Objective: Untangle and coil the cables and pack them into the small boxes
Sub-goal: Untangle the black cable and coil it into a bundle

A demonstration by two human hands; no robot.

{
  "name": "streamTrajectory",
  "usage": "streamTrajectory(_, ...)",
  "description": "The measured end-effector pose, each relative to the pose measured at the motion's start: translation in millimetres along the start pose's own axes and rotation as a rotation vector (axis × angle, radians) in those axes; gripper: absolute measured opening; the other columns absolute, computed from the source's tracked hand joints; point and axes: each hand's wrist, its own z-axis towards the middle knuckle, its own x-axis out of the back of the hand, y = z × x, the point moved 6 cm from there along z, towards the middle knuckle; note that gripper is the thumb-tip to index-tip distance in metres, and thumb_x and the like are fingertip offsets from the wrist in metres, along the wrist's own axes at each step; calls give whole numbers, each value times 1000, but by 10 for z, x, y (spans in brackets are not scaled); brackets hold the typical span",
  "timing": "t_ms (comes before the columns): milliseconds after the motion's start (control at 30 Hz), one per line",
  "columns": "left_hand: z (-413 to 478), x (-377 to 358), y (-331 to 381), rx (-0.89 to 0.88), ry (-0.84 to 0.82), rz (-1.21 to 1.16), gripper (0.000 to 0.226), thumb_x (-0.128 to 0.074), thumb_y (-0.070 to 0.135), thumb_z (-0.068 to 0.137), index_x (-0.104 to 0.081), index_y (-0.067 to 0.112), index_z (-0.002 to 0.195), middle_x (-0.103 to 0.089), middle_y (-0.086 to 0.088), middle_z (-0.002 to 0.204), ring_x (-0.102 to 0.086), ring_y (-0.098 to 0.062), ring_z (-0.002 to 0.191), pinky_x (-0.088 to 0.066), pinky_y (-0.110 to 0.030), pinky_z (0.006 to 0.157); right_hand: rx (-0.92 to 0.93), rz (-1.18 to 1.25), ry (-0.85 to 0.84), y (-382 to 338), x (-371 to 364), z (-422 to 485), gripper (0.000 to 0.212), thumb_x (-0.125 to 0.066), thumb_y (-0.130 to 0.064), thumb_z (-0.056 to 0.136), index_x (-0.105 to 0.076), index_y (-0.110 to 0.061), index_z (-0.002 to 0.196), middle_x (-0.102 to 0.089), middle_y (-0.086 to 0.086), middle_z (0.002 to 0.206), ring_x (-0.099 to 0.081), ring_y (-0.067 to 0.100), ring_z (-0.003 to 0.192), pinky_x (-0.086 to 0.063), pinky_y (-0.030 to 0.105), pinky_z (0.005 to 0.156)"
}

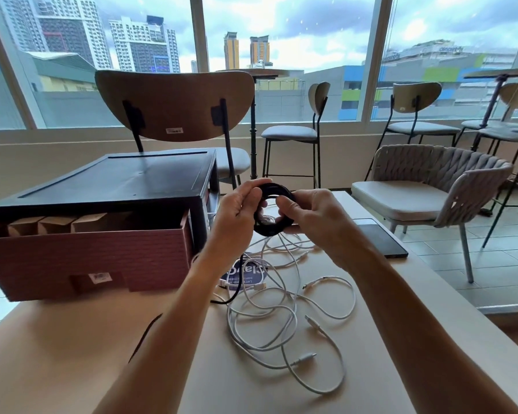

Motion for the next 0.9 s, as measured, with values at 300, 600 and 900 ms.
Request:
streamTrajectory(300,3,36,47,15,-157,161,28,-47,14,105,-67,15,123,-70,3,85,-61,-7,72,-53,-29,76,7,-58,-114,-99,-31,-61,21,-57,-14,99,-68,0,110,-68,17,91,-72,28,82,-62,38,75)
streamTrajectory(600,-62,38,-92,219,-367,137,24,-40,19,107,-57,9,120,-52,-3,69,-50,-10,59,-47,-22,63,-55,221,259,-17,502,9,15,-61,-16,97,-71,-6,92,-64,8,80,-67,14,68,-57,24,65)
streamTrajectory(900,-55,256,-280,345,-276,164,18,-46,14,105,-60,8,95,-47,1,66,-49,-4,59,-57,-29,75,-105,458,464,79,890,-24,16,-60,-17,97,-68,-6,89,-65,5,82,-67,8,65,-54,17,60)
